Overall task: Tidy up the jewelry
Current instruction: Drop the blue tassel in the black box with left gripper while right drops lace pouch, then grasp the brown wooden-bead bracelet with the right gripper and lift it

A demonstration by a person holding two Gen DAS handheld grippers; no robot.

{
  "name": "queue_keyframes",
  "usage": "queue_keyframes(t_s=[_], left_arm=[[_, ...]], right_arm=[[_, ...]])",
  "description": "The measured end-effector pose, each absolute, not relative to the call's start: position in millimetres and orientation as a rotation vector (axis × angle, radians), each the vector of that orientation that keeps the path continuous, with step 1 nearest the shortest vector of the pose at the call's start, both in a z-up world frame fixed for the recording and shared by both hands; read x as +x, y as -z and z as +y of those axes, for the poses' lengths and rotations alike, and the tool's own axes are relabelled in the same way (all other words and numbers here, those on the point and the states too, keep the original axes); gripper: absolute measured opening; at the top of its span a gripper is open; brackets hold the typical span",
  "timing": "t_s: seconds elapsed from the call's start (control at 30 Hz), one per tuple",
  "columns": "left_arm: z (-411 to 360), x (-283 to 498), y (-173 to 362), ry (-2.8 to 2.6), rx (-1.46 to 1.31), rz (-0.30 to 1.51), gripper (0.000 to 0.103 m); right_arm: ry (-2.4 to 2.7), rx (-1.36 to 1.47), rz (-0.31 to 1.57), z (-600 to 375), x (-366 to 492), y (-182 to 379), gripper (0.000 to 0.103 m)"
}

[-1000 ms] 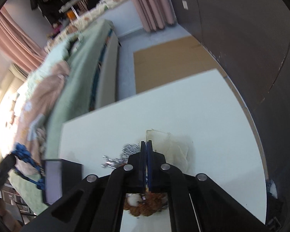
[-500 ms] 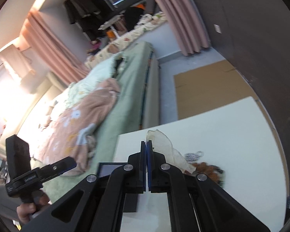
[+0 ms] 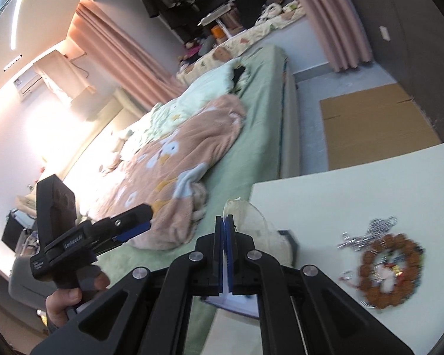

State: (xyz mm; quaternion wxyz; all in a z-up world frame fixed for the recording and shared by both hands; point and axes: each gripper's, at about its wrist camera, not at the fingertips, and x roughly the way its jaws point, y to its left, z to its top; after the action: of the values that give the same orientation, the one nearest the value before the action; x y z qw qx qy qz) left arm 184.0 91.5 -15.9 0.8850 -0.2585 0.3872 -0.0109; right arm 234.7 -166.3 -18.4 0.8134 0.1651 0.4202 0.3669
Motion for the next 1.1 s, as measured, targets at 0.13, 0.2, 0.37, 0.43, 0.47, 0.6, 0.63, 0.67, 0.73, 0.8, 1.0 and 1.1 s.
queue_keyframes(t_s=[0.13, 0.2, 0.37, 0.43, 0.47, 0.6, 0.63, 0.67, 0.73, 0.8, 1.0, 1.1], left_arm=[[95.7, 184.7, 16.7, 0.004, -0.548, 0.800, 0.096], [93.5, 187.3, 16.7, 0.009, -0.547, 0.802, 0.096], [83.3, 192.8, 15.0, 0.031, -0.551, 0.804, 0.096], [76.1, 195.0, 13.7, 0.044, -0.545, 0.806, 0.096], [71.9, 196.5, 13.5, 0.052, -0.540, 0.808, 0.096], [54.5, 201.0, 12.2, 0.069, -0.521, 0.808, 0.096], [48.8, 203.1, 12.5, 0.079, -0.517, 0.811, 0.096], [44.4, 204.9, 12.8, 0.088, -0.513, 0.815, 0.096], [32.3, 208.6, 14.2, 0.106, -0.498, 0.826, 0.096], [19.8, 211.9, 15.2, 0.125, -0.483, 0.835, 0.096], [-22.0, 221.4, 20.5, 0.192, -0.439, 0.860, 0.095], [-41.7, 227.5, 27.3, 0.222, -0.423, 0.887, 0.089]], right_arm=[[-0.727, 0.308, 0.896, -167.8, 231.2, 20.8, 0.060], [-0.683, 0.299, 0.851, -179.9, 226.4, 13.8, 0.082], [-0.587, 0.307, 0.880, -216.9, 227.1, 11.6, 0.079], [-0.549, 0.315, 0.899, -232.8, 226.2, 12.8, 0.079], [-0.537, 0.319, 0.904, -239.1, 226.9, 14.0, 0.079], [-0.483, 0.352, 0.921, -269.7, 227.4, 17.4, 0.079], [-0.469, 0.359, 0.924, -275.9, 228.1, 19.0, 0.079], [-0.451, 0.367, 0.931, -283.7, 228.4, 21.2, 0.079], [-0.430, 0.377, 0.943, -293.5, 230.3, 24.5, 0.078], [-0.416, 0.382, 0.949, -300.2, 230.4, 26.3, 0.075], [-0.376, 0.408, 0.980, -326.3, 235.9, 35.7, 0.067], [-0.363, 0.422, 1.007, -337.7, 237.5, 44.7, 0.063]])
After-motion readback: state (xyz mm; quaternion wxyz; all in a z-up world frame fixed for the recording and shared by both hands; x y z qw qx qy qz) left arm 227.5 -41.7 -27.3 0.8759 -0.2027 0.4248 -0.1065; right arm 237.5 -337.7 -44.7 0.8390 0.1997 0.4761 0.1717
